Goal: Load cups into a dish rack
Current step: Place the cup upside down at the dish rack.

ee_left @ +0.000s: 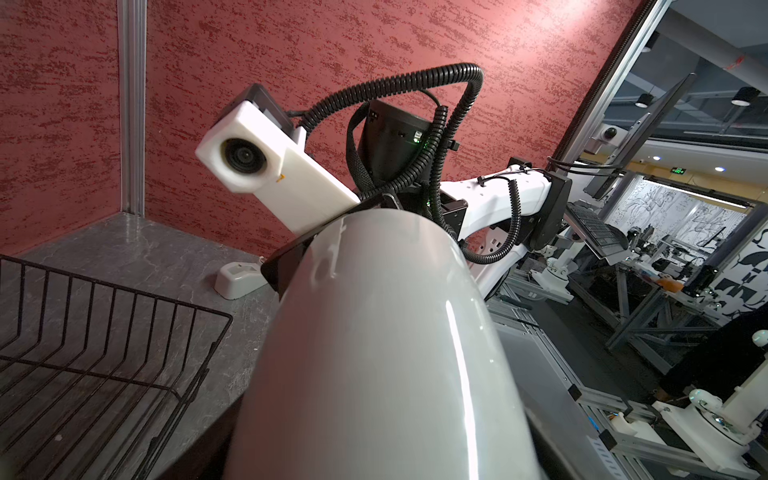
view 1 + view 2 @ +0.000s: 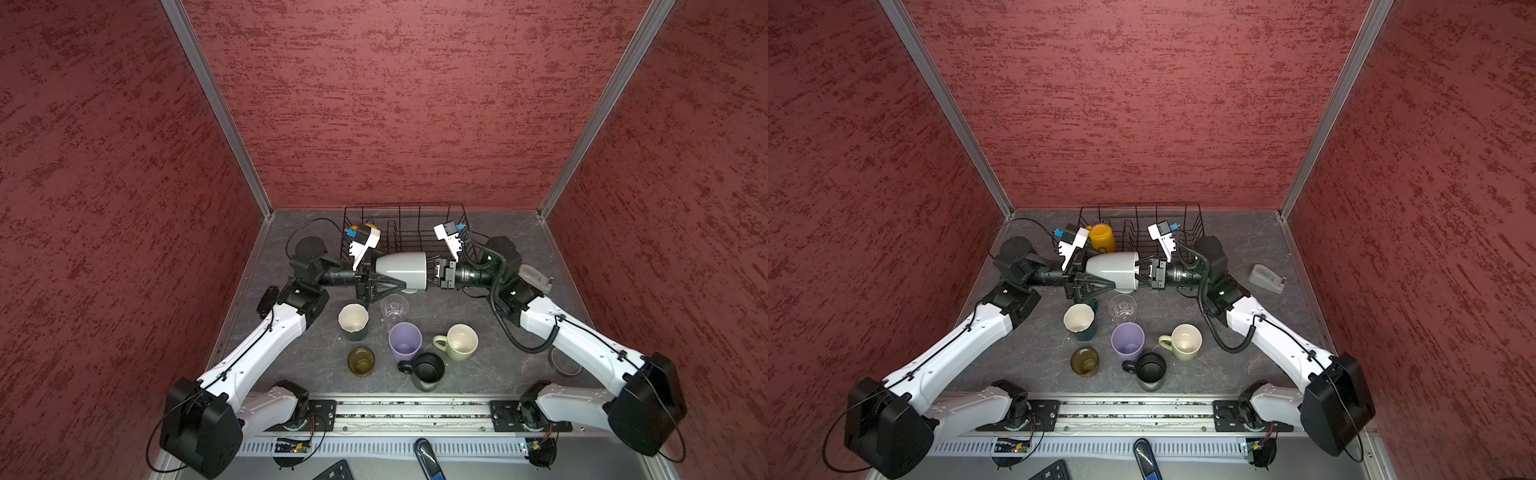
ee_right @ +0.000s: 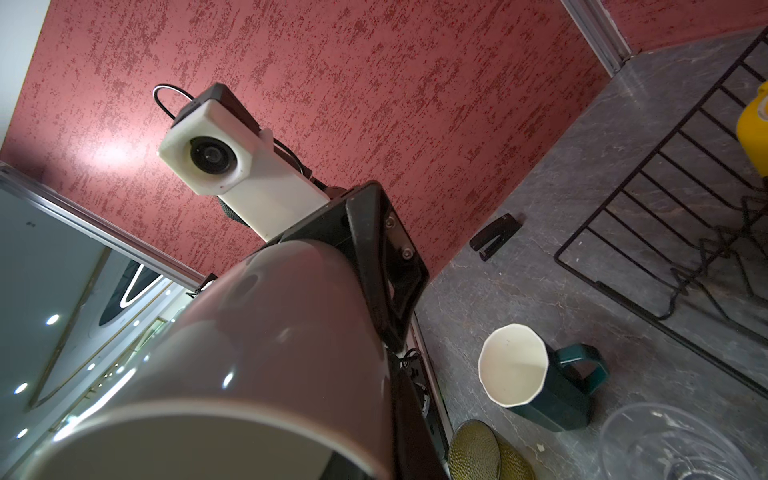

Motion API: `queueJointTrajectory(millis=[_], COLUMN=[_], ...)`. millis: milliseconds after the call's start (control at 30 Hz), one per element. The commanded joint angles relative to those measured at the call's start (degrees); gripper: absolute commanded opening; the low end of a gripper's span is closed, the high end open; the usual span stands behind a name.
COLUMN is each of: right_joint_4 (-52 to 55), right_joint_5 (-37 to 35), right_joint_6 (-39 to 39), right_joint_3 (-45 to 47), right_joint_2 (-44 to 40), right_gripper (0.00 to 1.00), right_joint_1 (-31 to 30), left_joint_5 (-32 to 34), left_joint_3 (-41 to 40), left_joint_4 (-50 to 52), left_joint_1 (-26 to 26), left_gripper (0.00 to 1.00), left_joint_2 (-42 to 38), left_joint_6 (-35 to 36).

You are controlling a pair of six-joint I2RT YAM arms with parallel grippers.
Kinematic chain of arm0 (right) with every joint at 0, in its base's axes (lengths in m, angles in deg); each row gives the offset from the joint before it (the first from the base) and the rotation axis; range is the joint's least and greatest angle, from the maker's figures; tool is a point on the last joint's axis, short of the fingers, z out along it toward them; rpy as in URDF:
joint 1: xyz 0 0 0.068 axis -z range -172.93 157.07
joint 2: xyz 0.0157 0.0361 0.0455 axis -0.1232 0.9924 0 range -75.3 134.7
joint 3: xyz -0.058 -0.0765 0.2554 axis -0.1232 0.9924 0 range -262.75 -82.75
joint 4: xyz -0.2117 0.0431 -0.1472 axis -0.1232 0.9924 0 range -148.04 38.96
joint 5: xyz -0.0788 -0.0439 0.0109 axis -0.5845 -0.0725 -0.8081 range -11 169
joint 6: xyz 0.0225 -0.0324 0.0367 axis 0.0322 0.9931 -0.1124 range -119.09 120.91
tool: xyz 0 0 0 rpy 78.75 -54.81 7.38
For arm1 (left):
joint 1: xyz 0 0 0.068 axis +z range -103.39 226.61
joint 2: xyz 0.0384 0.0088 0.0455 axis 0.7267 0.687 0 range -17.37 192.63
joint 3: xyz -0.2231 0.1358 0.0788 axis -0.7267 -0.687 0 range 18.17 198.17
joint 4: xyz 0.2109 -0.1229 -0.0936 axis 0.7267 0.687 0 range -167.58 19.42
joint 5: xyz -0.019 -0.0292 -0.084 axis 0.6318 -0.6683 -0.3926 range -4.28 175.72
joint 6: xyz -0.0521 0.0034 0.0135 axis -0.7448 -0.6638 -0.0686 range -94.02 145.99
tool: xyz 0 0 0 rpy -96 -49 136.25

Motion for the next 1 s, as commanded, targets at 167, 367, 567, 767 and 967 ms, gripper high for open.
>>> queueJointTrajectory(millis=[167,367,567,767,967], right_joint_4=[-6.24,-7.59,-9.22,-10.01,-10.24], right_joint_5=[1.02,0.7,0.87,1.12,0.9], right_joint_6=[-2.24,-3.05,-4.2,-4.7,-4.63], right_joint_3=[0.37,1.21,1.43,1.69,1.66], right_joint_2=[-0.27,-0.51,-0.25,0.16,0.13], right_gripper=[0.0,0.0,0.0,0.0,0.0], right_joint_1=[0.3,0.25,0.21,0.21,0.21], left_joint_5=[2.07,2.16,1.29,0.64,-1.19], left_joint_3=[1.06,0.58,0.52,0.53,1.65], left_joint_4=[-2.4,-3.82,-3.91,-4.25,-3.05], left_joint_1=[-0.32,-0.46,-1.08,-1.72,-2.14], left_gripper=[0.93,0.93,0.88,0.88,0.87], left_joint_2=[-1.87,-1.97,-0.93,-0.26,0.79], left_joint_6=[0.27,-0.03,-0.31,-0.47,-0.47])
